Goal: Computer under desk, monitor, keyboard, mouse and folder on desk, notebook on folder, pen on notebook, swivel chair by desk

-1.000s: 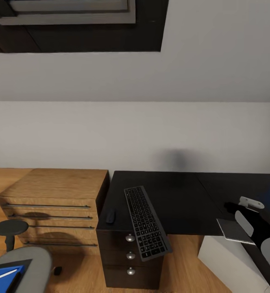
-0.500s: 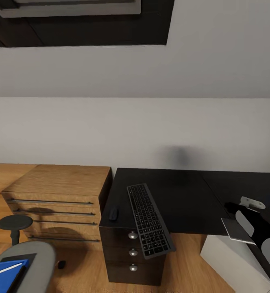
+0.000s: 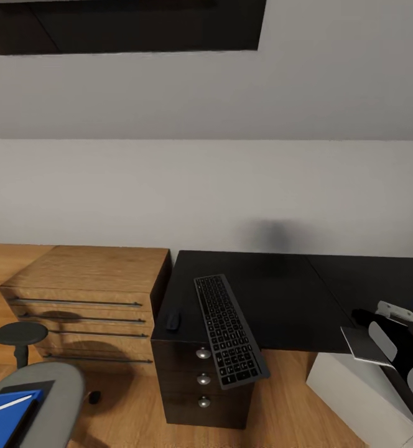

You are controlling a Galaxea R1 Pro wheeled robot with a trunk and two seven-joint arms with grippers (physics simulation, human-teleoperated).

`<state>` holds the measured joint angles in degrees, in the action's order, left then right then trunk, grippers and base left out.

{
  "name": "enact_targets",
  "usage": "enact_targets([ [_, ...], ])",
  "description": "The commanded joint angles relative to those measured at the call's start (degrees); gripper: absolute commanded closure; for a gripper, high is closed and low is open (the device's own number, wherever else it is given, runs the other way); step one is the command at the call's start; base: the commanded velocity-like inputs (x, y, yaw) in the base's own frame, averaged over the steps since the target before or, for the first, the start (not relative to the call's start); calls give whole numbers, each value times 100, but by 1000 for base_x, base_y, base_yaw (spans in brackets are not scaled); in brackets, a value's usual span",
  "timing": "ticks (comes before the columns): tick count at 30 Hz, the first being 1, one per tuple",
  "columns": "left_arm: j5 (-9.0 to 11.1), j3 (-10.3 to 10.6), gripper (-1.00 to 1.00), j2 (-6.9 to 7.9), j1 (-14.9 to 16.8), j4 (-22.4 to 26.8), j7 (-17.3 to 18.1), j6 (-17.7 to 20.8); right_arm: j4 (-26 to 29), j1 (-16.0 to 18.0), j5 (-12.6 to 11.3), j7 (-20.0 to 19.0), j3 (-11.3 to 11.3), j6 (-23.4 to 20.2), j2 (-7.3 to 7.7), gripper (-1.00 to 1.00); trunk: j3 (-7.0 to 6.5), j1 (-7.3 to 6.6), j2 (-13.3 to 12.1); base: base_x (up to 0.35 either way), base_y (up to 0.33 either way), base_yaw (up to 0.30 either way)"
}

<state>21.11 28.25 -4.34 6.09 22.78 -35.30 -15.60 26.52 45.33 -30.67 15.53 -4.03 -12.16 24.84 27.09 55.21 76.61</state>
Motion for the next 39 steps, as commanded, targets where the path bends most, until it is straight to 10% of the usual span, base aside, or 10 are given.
enact_targets([
  [1,60,49,-100,3,6,-2,-30,-33,12,3,-38,43,-41,-27,8,-100,15,0,4,0,0,-88],
  [39,49,57,-100,28,6,-19,-21,-66,12,3,-44,28,-36,-15,4,-100,103,0,4,54,-63,-27],
])
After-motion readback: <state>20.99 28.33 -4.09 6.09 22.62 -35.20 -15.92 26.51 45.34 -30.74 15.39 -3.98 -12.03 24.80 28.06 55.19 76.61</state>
